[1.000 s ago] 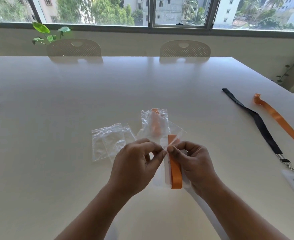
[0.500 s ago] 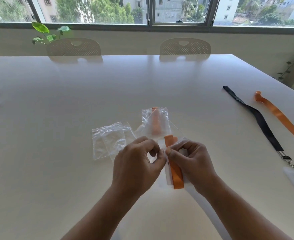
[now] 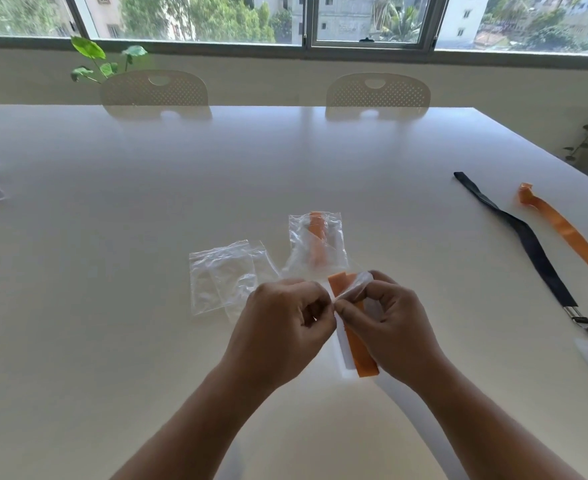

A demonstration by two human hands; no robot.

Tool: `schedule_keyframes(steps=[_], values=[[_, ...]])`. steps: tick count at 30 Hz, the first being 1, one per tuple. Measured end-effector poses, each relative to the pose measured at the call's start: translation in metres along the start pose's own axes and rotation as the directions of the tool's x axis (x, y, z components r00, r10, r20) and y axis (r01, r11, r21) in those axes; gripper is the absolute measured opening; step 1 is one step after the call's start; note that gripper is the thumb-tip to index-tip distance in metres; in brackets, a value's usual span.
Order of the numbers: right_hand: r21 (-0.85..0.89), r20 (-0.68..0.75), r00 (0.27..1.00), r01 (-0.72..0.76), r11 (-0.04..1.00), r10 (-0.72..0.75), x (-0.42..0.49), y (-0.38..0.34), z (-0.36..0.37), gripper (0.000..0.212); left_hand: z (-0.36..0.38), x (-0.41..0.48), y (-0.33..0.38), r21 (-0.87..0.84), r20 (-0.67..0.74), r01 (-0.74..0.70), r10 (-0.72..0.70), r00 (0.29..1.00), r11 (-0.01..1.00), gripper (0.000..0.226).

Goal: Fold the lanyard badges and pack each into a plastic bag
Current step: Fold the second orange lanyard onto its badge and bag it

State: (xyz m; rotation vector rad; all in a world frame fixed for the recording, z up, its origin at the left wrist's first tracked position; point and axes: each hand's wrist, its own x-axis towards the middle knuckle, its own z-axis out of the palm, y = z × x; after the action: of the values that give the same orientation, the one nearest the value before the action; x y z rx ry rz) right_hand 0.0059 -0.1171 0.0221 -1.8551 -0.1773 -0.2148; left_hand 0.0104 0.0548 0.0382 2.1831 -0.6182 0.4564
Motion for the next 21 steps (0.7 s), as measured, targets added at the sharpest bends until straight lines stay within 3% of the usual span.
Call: schedule_keyframes(steps=[9,12,18,21], values=[[-0.11,-0.126,0.992,-0.009,0.994,-0.005,0.0,0.001,0.002,0.023,0.007,-0.004,0.009,0.156,-0.169,0.033,-0.006,0.986,0.987,0.022],[-0.132,-0.131,0.991,-0.02,0.991,0.003,0.001,0.002,0.003,0.026,0.004,-0.002,0.005,0.138,-0.205,0.052,-0.023,0.979,0.989,0.017],[-0.095,-0.139,0.989,-0.071,0.993,0.058,0.001,0.004,0.004,0.02,-0.002,-0.002,0.004,0.185,-0.005,-0.075,0.077,0.997,0.98,0.004],[-0.084,-0.159,0.983,-0.11,0.99,0.096,0.002,0.006,0.001,0.024,-0.008,0.0,0.001,0.246,0.016,-0.11,0.109,0.994,0.963,0.003]])
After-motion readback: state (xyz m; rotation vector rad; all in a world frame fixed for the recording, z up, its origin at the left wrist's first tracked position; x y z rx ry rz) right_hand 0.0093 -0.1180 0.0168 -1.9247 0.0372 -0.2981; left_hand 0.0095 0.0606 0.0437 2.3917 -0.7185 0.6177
